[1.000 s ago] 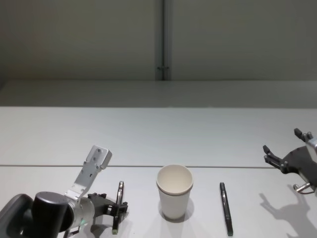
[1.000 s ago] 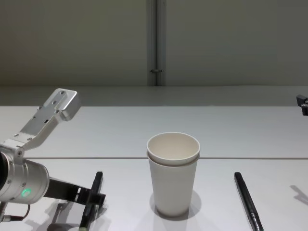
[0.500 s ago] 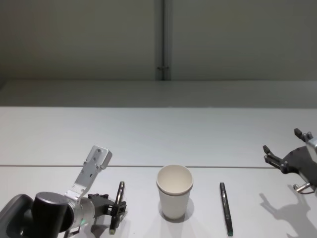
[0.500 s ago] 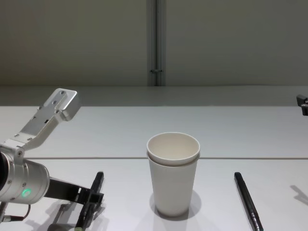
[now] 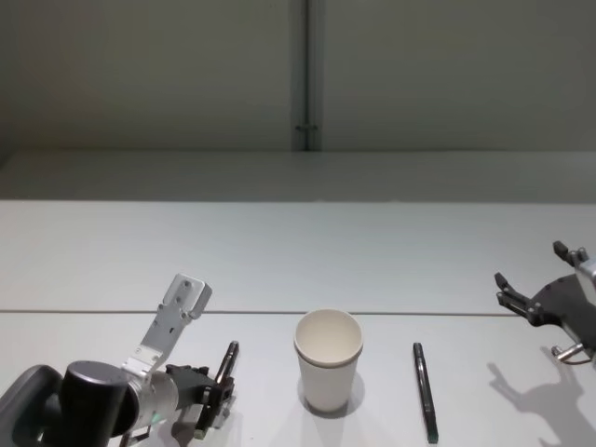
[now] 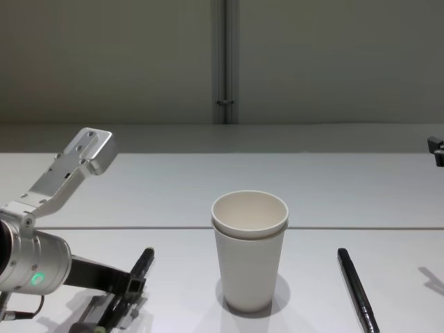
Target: Place the pen into the pen holder.
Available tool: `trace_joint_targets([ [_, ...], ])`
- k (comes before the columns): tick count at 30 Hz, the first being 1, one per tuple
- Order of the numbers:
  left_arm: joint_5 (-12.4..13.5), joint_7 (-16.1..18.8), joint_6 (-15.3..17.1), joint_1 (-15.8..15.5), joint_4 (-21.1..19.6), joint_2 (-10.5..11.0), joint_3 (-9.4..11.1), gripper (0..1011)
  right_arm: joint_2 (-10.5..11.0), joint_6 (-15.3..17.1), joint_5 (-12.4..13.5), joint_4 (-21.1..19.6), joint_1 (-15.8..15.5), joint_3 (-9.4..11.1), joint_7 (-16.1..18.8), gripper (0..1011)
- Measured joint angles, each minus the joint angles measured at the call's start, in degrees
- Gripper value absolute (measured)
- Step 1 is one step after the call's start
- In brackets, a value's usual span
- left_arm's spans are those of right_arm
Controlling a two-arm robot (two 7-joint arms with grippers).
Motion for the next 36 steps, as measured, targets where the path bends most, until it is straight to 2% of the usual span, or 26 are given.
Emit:
trace_joint_targets([
  [3,0.46,-0.58,-0.1,-0.06,0.2,-0.09,-0.2,421,0.0,0.0,0.0,0.0,0.0,0.0,0.0,1009],
  [5,0.55,-0.68,-0.1,-0.05,0.21,-0.12,-0.25,411,0.0,0.0,0.0,0.0,0.0,0.0,0.0,1009],
  [6,0.71,-0.87,-0.1,-0.01,0.22,-0.15,-0.36,341,0.0,0.0,0.0,0.0,0.0,0.0,0.0,1008],
  [8,0.85,-0.99,-0.1,0.02,0.21,-0.17,-0.44,304,0.0,0.0,0.0,0.0,0.0,0.0,0.0,1009],
  [9,1.04,-1.12,-0.1,0.04,0.2,-0.2,-0.51,245,0.0,0.0,0.0,0.0,0.0,0.0,0.0,1008],
  [11,1.31,-1.27,-0.09,0.04,0.21,-0.25,-0.62,195,0.0,0.0,0.0,0.0,0.0,0.0,0.0,1008],
  [22,2.31,-1.99,-1.42,0.86,-1.22,0.22,-1.14,185,0.0,0.0,0.0,0.0,0.0,0.0,0.0,1008],
  [29,2.93,-2.19,-2.58,2.23,-4.16,1.35,-1.7,185,0.0,0.0,0.0,0.0,0.0,0.0,0.0,1009],
  [36,2.25,-2.41,-3.66,4.4,-8.06,2.72,-3.46,185,0.0,0.0,0.0,0.0,0.0,0.0,0.0,1009],
])
